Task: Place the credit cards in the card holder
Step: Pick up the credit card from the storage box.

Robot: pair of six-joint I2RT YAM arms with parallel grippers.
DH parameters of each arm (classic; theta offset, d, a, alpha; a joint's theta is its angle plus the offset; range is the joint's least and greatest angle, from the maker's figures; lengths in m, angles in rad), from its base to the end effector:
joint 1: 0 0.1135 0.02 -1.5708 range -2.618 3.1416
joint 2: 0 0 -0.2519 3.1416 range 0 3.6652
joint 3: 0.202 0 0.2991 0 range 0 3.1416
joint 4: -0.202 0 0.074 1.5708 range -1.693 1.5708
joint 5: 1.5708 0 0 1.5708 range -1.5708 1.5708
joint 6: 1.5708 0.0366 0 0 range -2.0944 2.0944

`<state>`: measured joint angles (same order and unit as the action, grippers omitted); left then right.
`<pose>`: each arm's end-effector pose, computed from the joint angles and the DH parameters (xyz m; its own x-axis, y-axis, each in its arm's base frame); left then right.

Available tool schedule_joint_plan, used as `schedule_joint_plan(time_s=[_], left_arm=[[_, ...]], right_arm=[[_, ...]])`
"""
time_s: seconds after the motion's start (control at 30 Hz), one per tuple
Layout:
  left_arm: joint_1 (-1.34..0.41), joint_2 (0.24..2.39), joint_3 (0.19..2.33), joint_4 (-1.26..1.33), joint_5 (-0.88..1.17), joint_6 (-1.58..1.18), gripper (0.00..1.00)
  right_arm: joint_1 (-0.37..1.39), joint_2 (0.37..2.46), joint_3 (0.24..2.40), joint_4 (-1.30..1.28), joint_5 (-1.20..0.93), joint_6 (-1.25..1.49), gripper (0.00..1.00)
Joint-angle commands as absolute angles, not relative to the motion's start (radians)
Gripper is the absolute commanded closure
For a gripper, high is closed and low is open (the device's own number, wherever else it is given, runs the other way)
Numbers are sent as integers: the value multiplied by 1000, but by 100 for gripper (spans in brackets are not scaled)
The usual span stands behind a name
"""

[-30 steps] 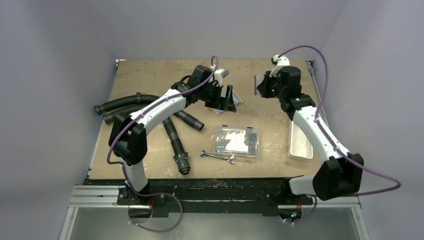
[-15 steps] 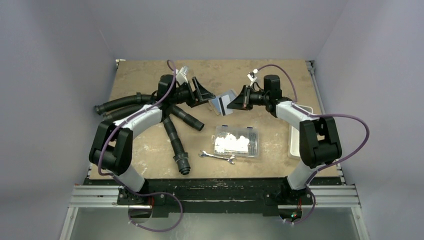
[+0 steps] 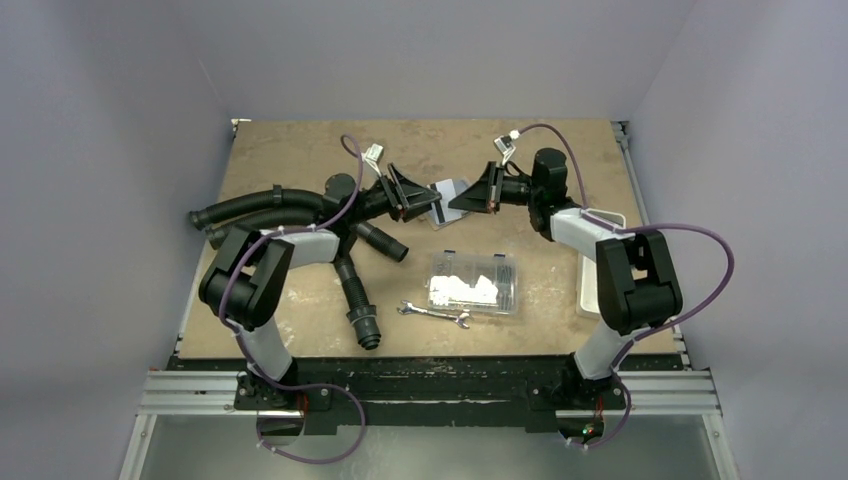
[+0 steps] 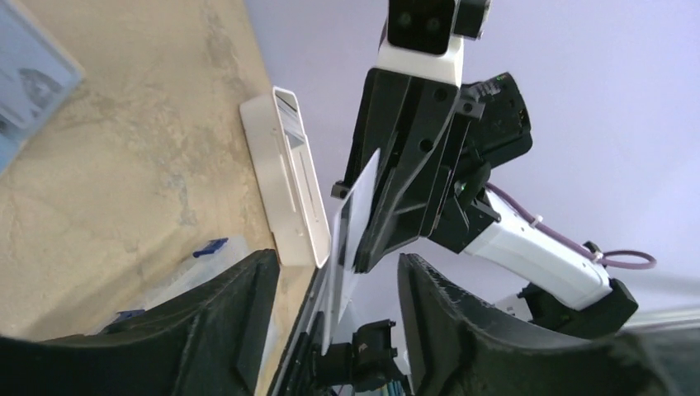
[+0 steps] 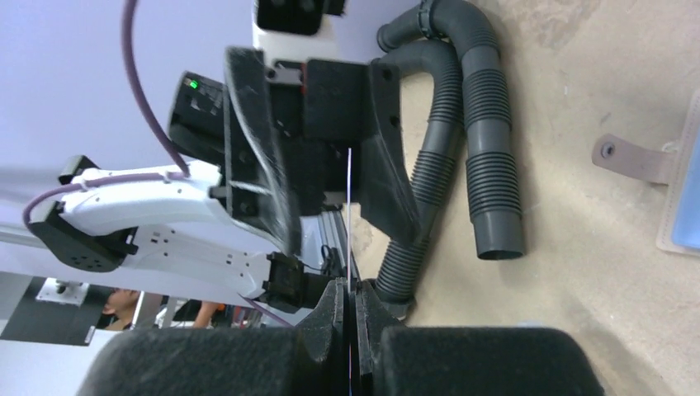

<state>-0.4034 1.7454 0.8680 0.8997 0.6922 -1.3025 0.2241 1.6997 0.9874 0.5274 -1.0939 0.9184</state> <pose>0.3581 -0.1782 0.1768 -0.8518 -0.4435 -0.2787 0.2555 0.1129 -0.9602 0.3853 0.1212 0.2005 -0.8665 0.1766 -0.4670 -0.4364 0.1864 0.8802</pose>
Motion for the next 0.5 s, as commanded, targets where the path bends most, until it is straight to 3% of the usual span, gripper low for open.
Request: schedule_joint_plan(time_s=[0.0,0.07,0.13,0.17,0.2,0.33,0.47], left_arm=[[-418,1798,844,1162,742,-1420,48],[-418,1811,845,1176,741,-1427,58],[-418,1820,858,1143,733,-1396,77],[-418,1822,862,1105,722,-1373,94],[-417,1822,868,1055,702,-1347,100],[-416,1842,932,786,613,-1217,100],[-397,1941,1047,600,618,-1184,100]], right_arm=[[223,1722,979,700,-1122,1032,100],[224,1737,985,697,-1121,1032,100],[224,1758,995,696,-1116,1035,100],[224,1768,1002,680,-1112,1028,97],[217,1773,1018,612,-1080,981,87],[210,1786,1218,57,-710,545,50],[192,1894,1377,-70,-687,441,41]])
